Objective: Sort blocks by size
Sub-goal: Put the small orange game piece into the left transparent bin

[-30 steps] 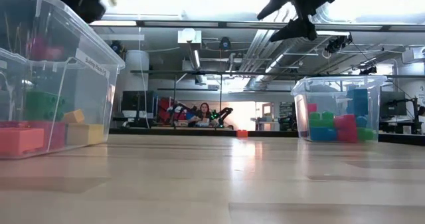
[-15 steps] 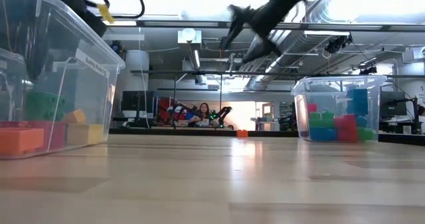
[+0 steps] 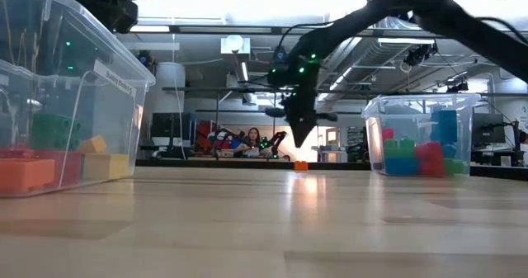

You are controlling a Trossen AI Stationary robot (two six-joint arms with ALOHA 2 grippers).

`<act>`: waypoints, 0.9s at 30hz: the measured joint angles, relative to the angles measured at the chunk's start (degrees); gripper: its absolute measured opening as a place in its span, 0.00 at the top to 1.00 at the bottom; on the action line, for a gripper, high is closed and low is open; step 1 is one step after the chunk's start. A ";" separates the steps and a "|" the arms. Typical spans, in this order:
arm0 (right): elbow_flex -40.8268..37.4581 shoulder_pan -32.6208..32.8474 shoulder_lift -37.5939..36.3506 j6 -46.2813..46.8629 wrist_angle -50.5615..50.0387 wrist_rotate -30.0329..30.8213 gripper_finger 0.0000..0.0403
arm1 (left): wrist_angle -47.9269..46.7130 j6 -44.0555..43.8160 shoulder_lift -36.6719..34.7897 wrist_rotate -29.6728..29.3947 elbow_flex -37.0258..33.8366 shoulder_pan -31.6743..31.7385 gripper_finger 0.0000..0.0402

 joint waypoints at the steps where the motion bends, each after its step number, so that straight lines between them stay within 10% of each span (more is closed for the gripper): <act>1: 1.45 0.02 1.29 0.13 -0.01 0.20 0.94 | 0.02 -0.52 -0.49 -0.53 0.00 0.01 0.37; 15: 6.09 -1.10 7.59 -0.99 -3.66 3.63 0.99 | 0.16 -2.37 -1.62 -1.49 0.02 -0.01 0.37; 27: 6.06 6.50 7.43 -15.43 -9.29 -10.14 1.00 | 0.27 2.61 -1.88 -1.53 0.02 -0.01 0.37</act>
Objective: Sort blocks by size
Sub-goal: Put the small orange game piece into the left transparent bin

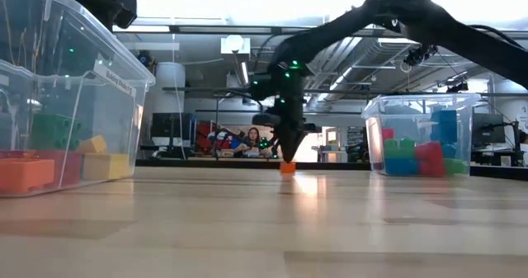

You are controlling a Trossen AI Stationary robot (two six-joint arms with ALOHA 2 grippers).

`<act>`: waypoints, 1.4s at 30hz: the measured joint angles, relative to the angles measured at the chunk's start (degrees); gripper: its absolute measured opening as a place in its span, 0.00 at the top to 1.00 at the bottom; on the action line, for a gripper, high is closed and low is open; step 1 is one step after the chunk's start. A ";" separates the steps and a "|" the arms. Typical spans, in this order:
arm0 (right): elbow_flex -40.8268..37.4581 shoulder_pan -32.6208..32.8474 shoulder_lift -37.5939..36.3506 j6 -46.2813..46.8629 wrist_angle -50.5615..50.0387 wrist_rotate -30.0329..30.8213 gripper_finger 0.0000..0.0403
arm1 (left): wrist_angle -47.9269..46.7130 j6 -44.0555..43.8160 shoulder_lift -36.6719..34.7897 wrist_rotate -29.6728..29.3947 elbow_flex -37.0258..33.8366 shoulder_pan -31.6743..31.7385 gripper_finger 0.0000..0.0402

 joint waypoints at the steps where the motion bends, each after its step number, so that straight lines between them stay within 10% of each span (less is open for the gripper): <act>1: 0.00 1.47 0.00 -1.09 -0.94 -0.22 1.00 | 0.01 0.49 -0.14 0.03 0.00 0.00 0.37; 19: -0.22 27.11 -3.91 -7.65 -8.96 3.13 1.00 | -0.01 2.60 -4.76 0.52 0.04 -0.06 0.37; 32: -0.08 27.64 -16.92 -31.47 -13.11 -5.99 0.99 | 8.70 1.21 -5.73 0.52 0.38 -0.07 0.37; 42: -0.09 28.16 -13.94 -37.11 -13.67 -10.71 0.66 | 13.04 13.86 -5.84 -1.69 10.94 1.53 0.37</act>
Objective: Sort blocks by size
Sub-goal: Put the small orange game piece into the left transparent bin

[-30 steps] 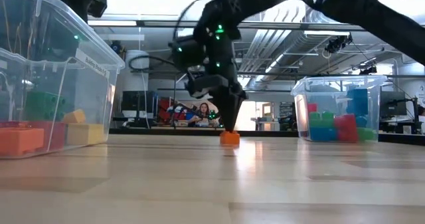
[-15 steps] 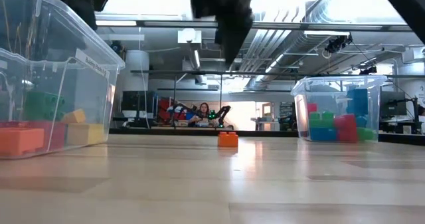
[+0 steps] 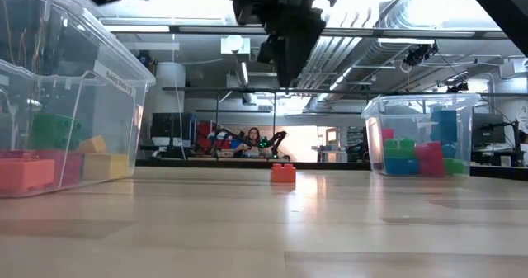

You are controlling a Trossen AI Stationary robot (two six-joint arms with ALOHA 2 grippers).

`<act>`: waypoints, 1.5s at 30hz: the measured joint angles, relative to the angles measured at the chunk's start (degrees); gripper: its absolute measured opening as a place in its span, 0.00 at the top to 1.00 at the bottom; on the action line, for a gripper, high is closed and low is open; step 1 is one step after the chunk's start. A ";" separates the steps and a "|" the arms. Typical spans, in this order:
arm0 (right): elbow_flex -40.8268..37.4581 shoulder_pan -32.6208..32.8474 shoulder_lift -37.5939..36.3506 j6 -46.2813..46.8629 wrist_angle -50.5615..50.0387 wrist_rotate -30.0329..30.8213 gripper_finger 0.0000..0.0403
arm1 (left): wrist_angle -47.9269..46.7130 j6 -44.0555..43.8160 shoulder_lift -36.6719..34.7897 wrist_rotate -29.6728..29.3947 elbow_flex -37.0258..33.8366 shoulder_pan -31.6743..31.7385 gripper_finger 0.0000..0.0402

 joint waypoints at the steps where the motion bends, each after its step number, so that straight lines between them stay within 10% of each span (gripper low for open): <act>1: 0.00 0.17 0.57 1.00 0.64 0.07 0.61 | 0.14 1.78 -0.01 -0.80 1.47 0.46 0.37; 11: -0.02 0.67 9.40 4.28 5.17 7.96 0.28 | -0.63 8.82 -3.12 -5.06 8.58 3.37 0.37; 20: -0.84 -2.00 7.93 4.72 1.79 9.31 0.27 | -2.81 8.86 -5.61 -6.59 8.55 3.37 0.37; 27: -23.04 -2.97 -4.52 10.21 22.64 11.60 0.27 | -3.92 9.16 -6.05 -7.58 8.55 3.37 0.37; 45: -36.77 0.57 -7.21 6.71 39.25 11.93 0.27 | -3.04 8.18 -6.16 -13.28 8.53 3.41 0.37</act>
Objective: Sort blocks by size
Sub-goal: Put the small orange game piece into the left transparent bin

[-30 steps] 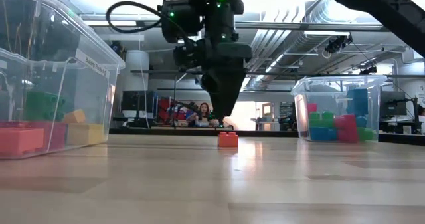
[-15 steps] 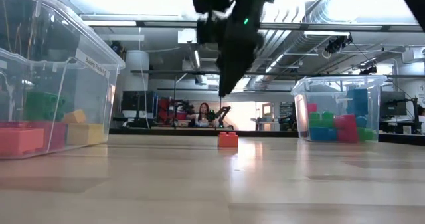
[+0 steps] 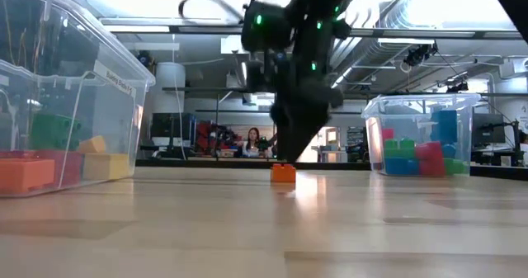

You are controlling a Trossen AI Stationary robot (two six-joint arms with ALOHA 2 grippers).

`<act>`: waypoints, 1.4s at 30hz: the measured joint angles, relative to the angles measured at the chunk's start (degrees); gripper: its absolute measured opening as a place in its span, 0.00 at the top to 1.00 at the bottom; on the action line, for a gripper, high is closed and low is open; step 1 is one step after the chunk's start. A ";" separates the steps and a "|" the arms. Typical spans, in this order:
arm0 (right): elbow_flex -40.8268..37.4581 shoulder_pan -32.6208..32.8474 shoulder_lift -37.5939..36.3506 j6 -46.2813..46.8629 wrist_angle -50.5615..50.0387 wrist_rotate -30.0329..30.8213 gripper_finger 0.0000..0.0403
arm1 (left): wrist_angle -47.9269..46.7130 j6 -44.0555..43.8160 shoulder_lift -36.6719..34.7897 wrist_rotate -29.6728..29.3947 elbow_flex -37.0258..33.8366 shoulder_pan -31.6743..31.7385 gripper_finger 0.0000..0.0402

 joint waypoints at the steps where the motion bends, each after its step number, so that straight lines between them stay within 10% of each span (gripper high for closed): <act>1: -0.19 0.02 -0.32 -0.50 0.73 -0.24 0.27 | 0.02 -0.21 0.00 -0.12 0.00 0.00 0.37; 21: -7.21 0.50 0.01 -3.96 10.43 -0.95 0.28 | 0.00 -2.52 0.00 -1.88 -0.02 0.00 0.37; 31: -6.90 0.51 -0.02 -3.91 9.68 1.17 0.67 | 0.18 -2.79 0.00 -4.11 -0.02 -0.02 0.37; 42: 17.62 -2.38 0.20 -0.21 9.43 4.33 0.66 | 23.88 17.88 0.00 -5.95 -0.04 0.00 0.37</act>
